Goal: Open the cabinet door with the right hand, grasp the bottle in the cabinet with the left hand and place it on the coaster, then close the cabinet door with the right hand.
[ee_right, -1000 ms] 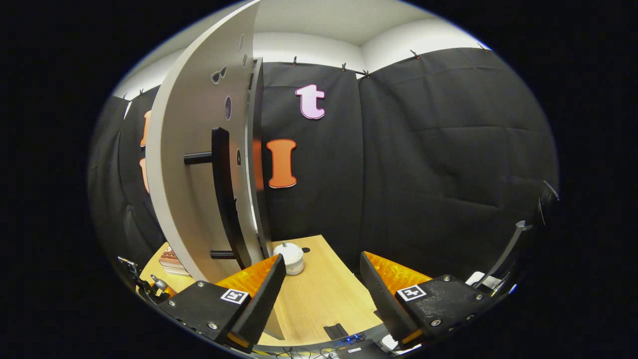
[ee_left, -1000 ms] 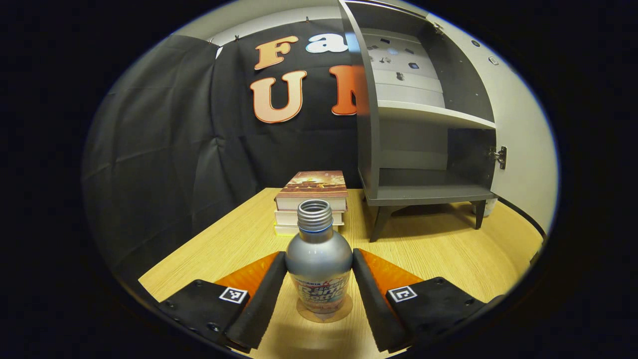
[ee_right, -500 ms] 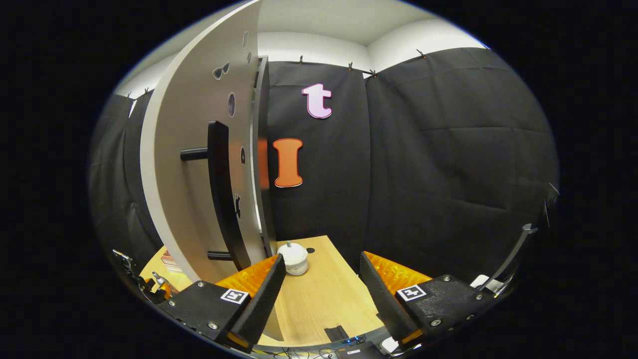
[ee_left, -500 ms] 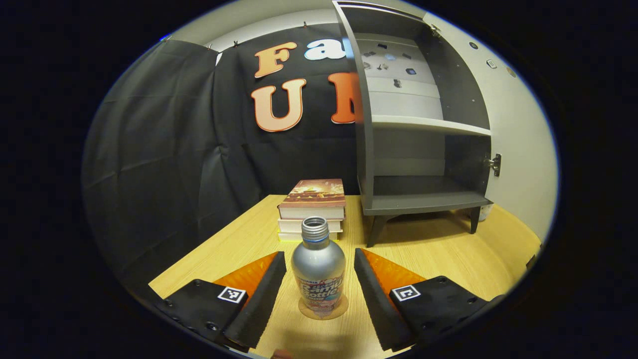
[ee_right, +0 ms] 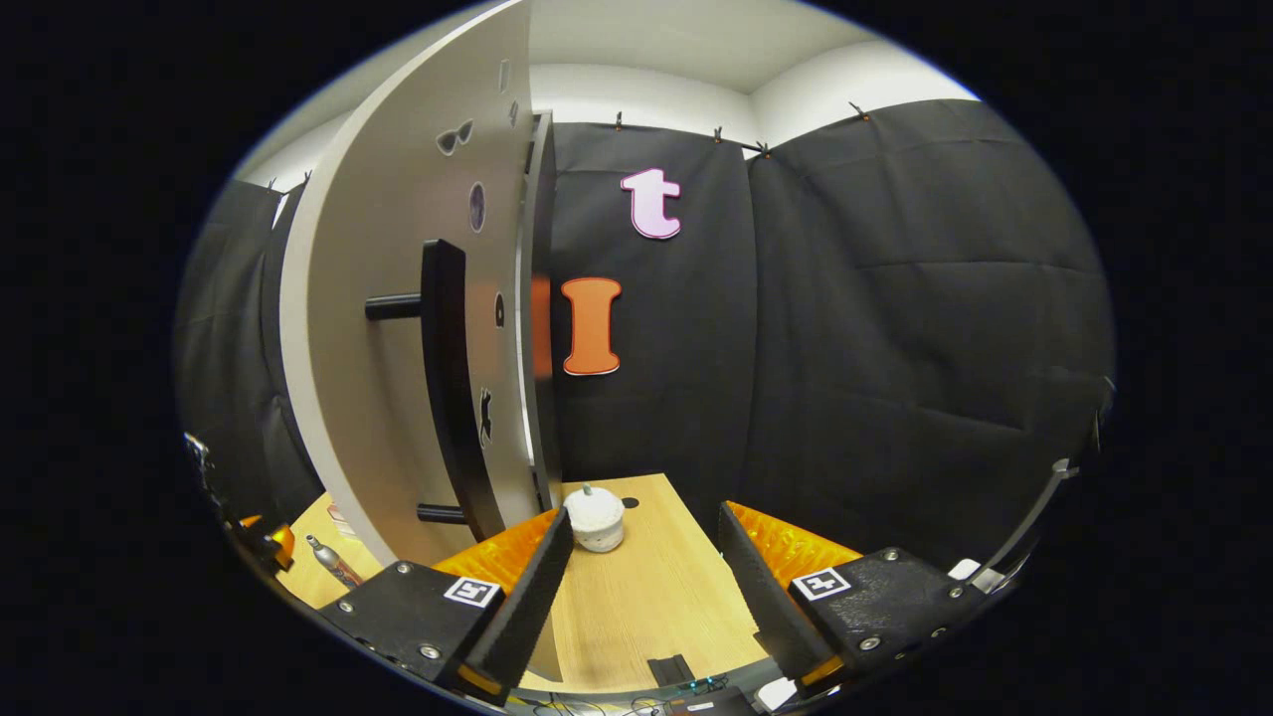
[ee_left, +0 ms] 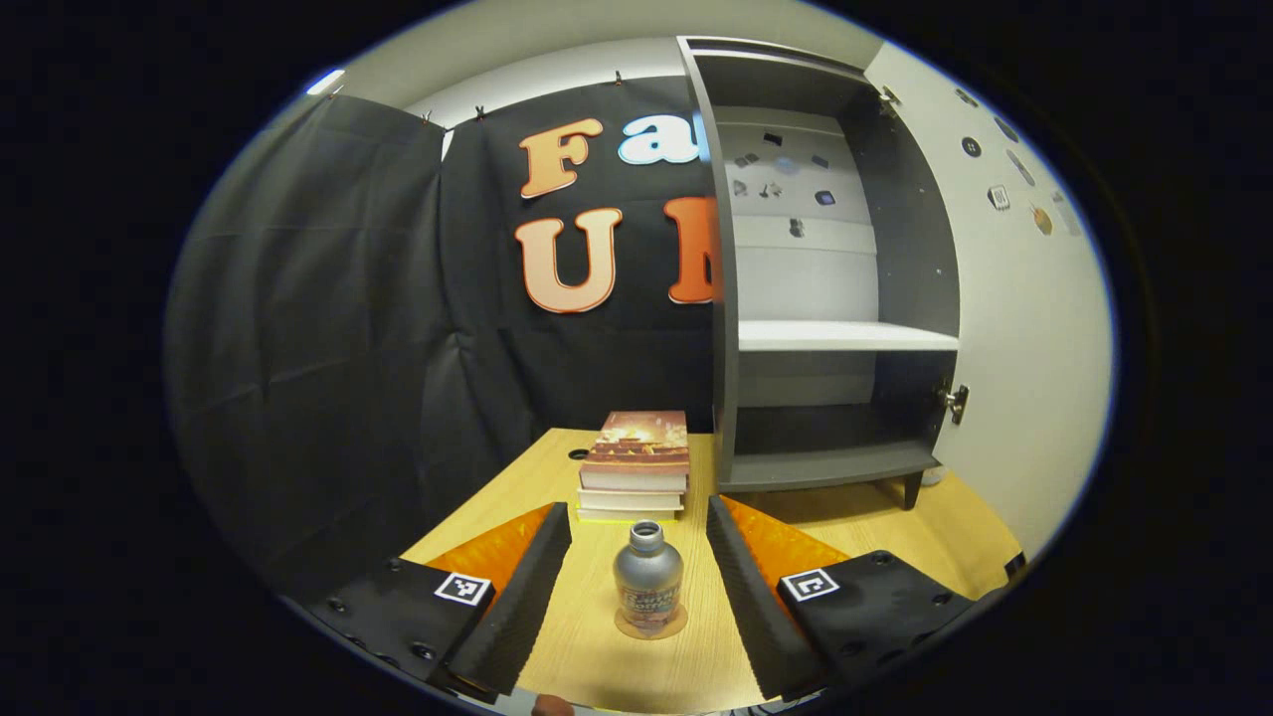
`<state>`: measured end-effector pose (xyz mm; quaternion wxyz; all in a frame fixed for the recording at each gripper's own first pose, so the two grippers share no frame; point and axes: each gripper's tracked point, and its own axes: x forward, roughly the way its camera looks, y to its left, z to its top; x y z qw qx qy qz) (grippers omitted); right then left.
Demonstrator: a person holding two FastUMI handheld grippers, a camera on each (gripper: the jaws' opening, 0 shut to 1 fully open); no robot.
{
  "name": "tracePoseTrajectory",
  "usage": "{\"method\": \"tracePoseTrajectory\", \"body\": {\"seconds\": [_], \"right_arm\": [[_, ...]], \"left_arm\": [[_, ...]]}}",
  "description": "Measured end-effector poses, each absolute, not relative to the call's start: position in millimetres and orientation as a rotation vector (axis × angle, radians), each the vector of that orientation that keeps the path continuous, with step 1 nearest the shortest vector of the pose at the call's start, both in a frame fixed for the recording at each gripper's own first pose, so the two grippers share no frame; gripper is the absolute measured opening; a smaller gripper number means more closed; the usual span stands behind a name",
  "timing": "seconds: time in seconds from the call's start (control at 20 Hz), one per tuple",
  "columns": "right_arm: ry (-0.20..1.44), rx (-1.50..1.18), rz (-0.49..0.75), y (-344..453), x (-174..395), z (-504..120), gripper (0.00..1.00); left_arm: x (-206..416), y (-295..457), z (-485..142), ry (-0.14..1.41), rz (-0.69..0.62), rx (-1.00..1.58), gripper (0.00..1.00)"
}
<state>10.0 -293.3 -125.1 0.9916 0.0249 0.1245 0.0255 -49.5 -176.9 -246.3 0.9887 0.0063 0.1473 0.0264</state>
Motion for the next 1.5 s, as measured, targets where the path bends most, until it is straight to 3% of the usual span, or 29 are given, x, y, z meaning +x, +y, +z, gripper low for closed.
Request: {"method": "tracePoseTrajectory", "body": {"seconds": [0.05,0.1,0.2,0.25,0.3,0.65,1.0,1.5], "right_arm": [[0.245,0.043,0.054,-292,10,-124,0.84],[0.240,0.036,0.053,-291,12,-123,0.98],[0.233,0.025,0.050,-289,9,-123,0.81],[0.232,0.023,0.049,-288,9,-123,0.98],[0.231,0.024,0.050,-286,9,-123,0.89],[0.230,0.042,0.091,-257,3,-121,0.89],[0.235,0.046,0.071,-234,-4,-118,0.89],[0.238,0.087,0.152,-147,-11,-116,0.89]], "left_arm": [[-50,-176,-234,0.289,0.044,0.002,0.91],[-49,-174,-218,0.278,0.035,-0.011,0.91],[-48,-165,-190,0.255,0.034,-0.035,0.90],[-47,-158,-177,0.245,0.040,-0.038,0.90],[-46,-152,-167,0.246,0.046,-0.038,0.89],[-36,-115,-87,0.151,0.073,0.052,0.90],[-25,-85,-36,0.106,0.071,-0.020,0.91],[-6,-49,-8,0.082,0.027,-0.045,0.91]]}}
